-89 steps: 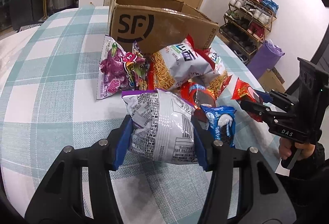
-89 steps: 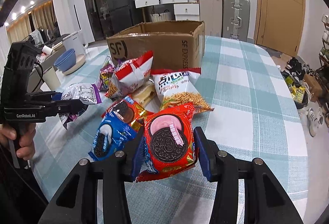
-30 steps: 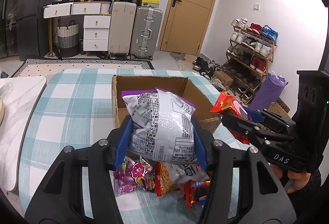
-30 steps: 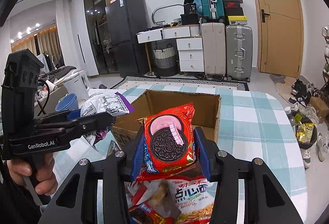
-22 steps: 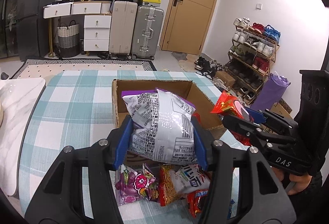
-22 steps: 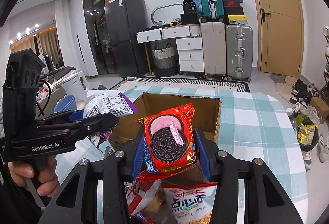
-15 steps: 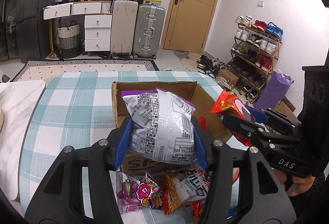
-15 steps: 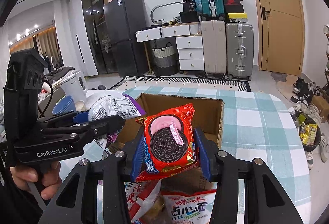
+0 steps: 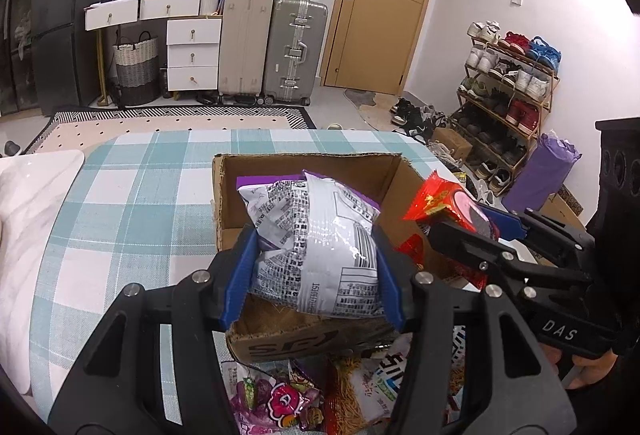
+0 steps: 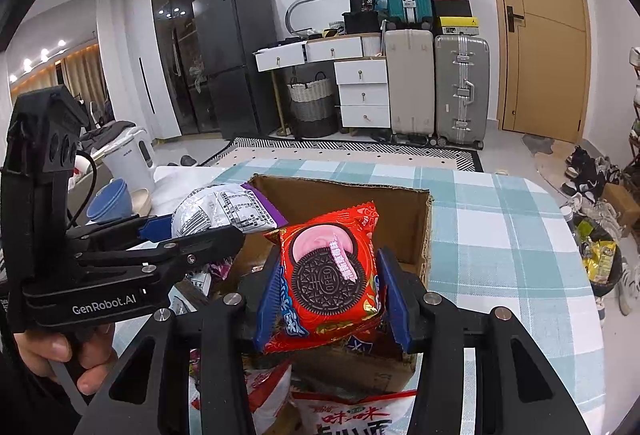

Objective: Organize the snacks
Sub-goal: 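Carry both held packs over the cardboard box and lower them in, then release both packs into the box and pull both grippers back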

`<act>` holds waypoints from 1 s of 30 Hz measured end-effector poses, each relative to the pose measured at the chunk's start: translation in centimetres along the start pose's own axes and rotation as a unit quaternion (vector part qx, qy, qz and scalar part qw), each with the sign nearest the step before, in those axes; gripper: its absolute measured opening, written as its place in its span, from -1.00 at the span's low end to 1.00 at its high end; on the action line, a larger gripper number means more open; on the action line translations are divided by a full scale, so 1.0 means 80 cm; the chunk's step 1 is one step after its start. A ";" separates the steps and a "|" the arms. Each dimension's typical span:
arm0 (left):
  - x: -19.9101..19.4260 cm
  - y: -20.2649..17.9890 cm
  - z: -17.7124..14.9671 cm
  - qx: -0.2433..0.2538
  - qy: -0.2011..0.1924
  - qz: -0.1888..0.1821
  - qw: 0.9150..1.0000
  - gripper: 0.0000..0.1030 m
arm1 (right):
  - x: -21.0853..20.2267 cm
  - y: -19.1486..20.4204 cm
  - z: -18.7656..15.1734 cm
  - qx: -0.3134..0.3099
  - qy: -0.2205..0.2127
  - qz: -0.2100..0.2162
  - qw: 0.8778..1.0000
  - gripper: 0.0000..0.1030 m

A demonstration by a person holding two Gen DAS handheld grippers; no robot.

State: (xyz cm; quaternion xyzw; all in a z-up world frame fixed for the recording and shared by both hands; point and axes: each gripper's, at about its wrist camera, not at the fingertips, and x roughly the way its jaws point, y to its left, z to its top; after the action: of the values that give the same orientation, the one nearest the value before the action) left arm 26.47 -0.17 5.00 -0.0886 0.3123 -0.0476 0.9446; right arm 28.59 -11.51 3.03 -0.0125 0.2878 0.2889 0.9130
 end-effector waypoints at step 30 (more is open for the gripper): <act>0.048 0.014 -0.001 0.006 0.031 0.009 0.999 0.42 | -0.012 -0.014 -0.001 0.001 -0.015 -0.005 1.000 0.79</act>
State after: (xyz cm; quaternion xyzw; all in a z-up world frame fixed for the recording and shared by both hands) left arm 29.55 0.39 2.48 -0.0783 0.3421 -0.0433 0.9354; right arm 28.51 -12.97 3.29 -0.0085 0.2746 0.2840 0.9186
